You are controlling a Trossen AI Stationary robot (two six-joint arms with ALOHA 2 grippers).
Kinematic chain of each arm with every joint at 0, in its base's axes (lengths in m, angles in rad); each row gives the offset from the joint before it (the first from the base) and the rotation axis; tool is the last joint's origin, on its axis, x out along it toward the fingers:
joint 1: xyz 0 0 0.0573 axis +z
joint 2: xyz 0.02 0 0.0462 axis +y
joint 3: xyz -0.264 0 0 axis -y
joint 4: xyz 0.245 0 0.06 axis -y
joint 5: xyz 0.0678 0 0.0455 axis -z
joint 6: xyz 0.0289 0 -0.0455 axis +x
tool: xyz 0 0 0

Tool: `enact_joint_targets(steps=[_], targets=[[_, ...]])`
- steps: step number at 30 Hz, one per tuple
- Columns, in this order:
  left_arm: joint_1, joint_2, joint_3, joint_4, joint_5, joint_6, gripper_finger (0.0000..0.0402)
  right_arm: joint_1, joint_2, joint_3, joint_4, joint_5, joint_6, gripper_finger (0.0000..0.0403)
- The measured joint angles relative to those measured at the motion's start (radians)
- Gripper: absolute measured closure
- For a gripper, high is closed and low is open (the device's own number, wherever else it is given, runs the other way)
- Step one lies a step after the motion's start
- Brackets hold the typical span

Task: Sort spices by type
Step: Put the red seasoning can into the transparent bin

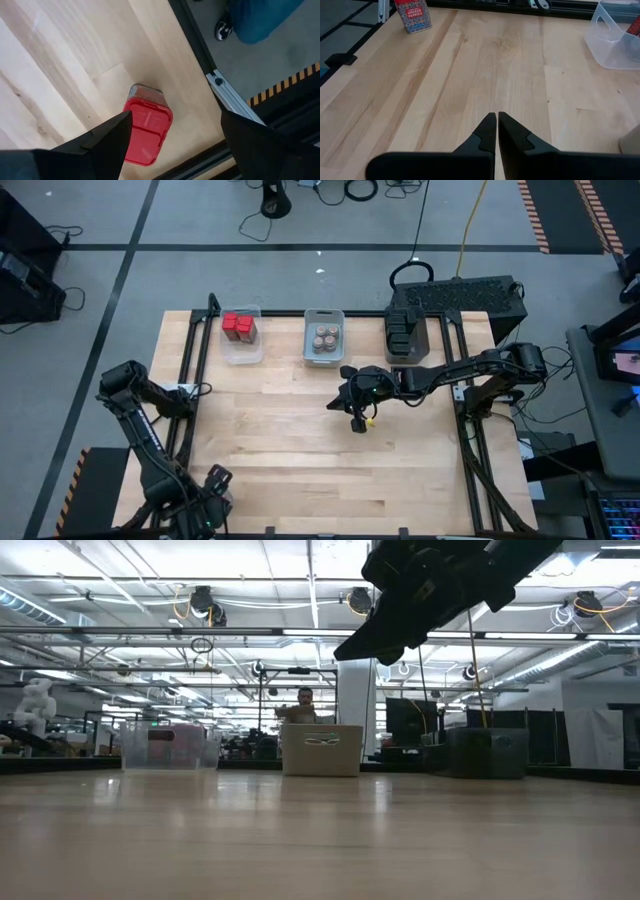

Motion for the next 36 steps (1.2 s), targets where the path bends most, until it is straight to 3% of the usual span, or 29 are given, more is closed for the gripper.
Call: enact_joint_targets(steps=[7, 14, 20, 36], targets=[[0.0, 0.0, -0.001, -0.002, -0.101, 0.001, 0.0093, 0.0, 0.0, 0.0, 0.0, 0.0, -0.011, 0.0403], [0.0, 0.002, -0.074, -0.009, -0.038, 0.006, 0.0093, 0.0, 0.0, 0.0, -0.001, 0.0, -0.012, 0.0403], [0.0, 0.002, -0.079, -0.007, -0.045, 0.104, 0.0093, 0.0, 0.0, 0.0, -0.001, 0.0, -0.026, 0.0403], [-0.002, 0.001, -0.155, 0.029, -0.018, 0.157, 0.0093, 0.0, 0.0, 0.0, -0.001, 0.0, -0.027, 0.0403]])
